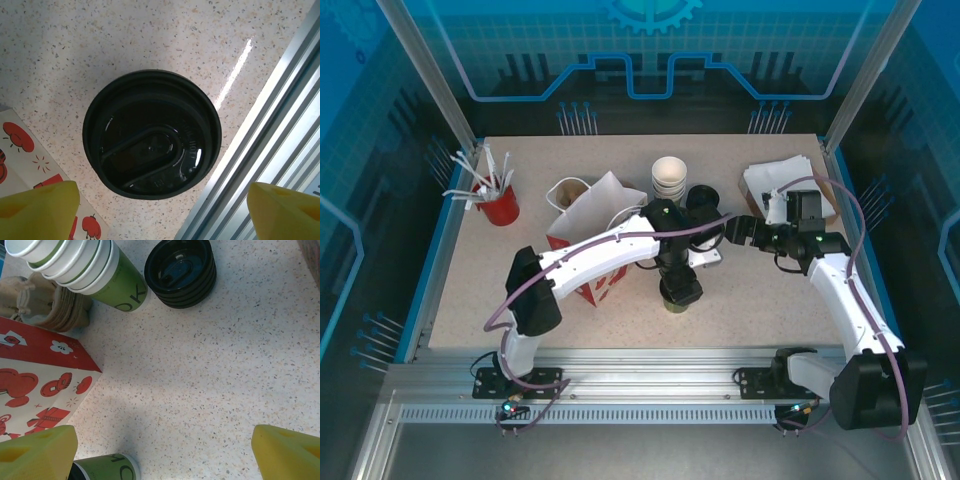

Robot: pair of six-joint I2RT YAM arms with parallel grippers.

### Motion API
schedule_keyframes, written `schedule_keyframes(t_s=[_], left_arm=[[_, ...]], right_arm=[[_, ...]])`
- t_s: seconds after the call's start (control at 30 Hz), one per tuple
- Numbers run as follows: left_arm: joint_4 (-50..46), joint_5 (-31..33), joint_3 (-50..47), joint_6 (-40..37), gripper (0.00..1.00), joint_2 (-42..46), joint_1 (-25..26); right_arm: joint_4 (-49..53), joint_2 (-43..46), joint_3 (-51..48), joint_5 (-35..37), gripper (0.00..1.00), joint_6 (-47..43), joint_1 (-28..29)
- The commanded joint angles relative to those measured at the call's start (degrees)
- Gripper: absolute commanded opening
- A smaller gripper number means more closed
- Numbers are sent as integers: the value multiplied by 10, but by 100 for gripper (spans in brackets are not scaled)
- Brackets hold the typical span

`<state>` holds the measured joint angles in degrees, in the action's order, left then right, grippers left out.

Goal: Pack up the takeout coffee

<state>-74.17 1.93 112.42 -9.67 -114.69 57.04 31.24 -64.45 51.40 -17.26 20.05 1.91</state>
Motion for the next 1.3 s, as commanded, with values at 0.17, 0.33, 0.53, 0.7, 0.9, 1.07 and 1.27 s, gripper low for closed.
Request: schedule_keyframes(t_s=[0.17,0.33,0.53,0.7,0.9,1.07,1.27], left_arm=[[-37,-5,36,-22,91,-38,-5],[-45,5,48,-25,91,-55,-6],[-48,7,55,-24,91,-64,-6],[-56,10,64,-25,90,-75,-6],[-62,9,71,-24,87,-80,-6],[-71,16,79,-23,85,-90,-6],[-84,20,93,-22,81,-104,-5]], right_arm=[[8,6,-7,2,92,-12,-7],[10,4,-7,3,92,-18,-7],[9,3,-7,-1,92,-19,-7],[10,0,-7,-6,92,-21,-8],[9,0,-7,-6,92,-20,-7],[8,1,-7,-7,92,-21,-7],[7,0,-7,-9,92,-21,-7]])
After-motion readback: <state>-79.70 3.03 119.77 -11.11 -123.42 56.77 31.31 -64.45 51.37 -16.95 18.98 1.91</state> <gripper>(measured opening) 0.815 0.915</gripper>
